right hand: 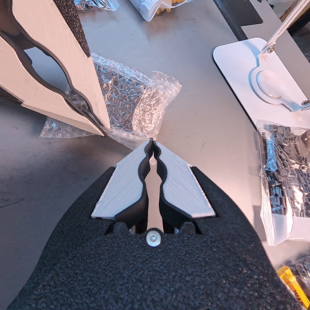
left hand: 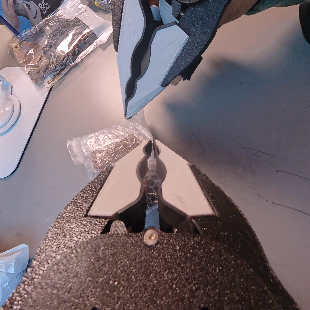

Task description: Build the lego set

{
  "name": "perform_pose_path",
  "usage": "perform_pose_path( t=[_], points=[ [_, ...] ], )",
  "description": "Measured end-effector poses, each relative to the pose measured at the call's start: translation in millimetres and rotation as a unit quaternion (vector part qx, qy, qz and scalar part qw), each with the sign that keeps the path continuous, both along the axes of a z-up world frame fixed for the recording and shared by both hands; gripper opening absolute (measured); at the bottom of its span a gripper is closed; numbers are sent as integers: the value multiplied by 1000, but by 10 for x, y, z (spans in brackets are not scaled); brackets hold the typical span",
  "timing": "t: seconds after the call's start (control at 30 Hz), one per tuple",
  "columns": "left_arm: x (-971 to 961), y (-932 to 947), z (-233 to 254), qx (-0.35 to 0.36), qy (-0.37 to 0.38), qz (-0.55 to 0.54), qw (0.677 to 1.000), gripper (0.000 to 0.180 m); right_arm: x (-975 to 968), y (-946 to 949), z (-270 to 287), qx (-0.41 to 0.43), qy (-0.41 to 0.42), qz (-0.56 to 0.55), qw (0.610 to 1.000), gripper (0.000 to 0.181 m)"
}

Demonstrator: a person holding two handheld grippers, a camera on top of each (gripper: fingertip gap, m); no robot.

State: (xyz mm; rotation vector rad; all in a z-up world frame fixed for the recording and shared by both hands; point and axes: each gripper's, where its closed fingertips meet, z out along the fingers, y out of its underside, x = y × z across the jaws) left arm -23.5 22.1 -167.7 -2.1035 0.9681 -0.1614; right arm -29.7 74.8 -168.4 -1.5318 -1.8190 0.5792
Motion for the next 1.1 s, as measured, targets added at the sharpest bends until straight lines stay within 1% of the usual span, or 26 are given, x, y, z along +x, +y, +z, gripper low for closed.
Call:
perform_pose_path(
  t=[0.07, 0.2, 0.3, 0.37, 0.43, 0.5, 0.57, 0.63, 0.7, 0.77, 0.8, 0.9, 1.0, 1.1],
  points=[
    [0, 2, 2, -1, -1, -3, 1000, 0, -11, 22, -17, -11, 2, -3, 1000, 0],
    [36, -21, -23, -1, 20, -15, 1000, 0, -7, 74, -57, -23, 3, -8, 1000, 0],
    [47, -33, -28, -6, 18, -19, 1000, 0, -24, 95, -78, -27, 5, -11, 1000, 0],
    [46, -26, -10, -6, 2, -17, 1000, 1, -28, 94, -68, -30, 4, -11, 999, 0],
    [30, 17, 30, 1, -39, 0, 999, 2, -8, 102, -22, -37, 5, -15, 999, 0],
    [16, 31, 73, 2, -70, 10, 997, 3, 18, 69, 86, -31, 21, 0, 999, 0],
    [6, 36, 135, 11, -78, 11, 997, 3, 31, -1, 224, -24, 52, 21, 998, 0],
    [5, 28, 180, 17, -82, 8, 996, 5, 45, -102, 355, -40, 74, 43, 996, 11],
    [30, 12, 229, 21, -90, 3, 996, 7, 41, -209, 452, -66, 89, 63, 992, 19],
    [65, 4, 281, 30, -94, -2, 995, 11, 35, -264, 460, -92, 85, 64, 990, 21],
    [78, 3, 296, 34, -93, -3, 995, 14, 44, -257, 416, -89, 72, 59, 992, 23],
    [122, 11, 266, 39, -79, -7, 996, 20, 112, -118, 170, -47, 6, 25, 999, 23],
    [141, 45, 151, 40, -37, -6, 999, 28, 121, -151, 104, -57, -6, 26, 998, 21],
    [128, 76, 38, 41, 15, -8, 999, 32, 118, -139, 32, -21, -26, 26, 999, 20]
  ],
)
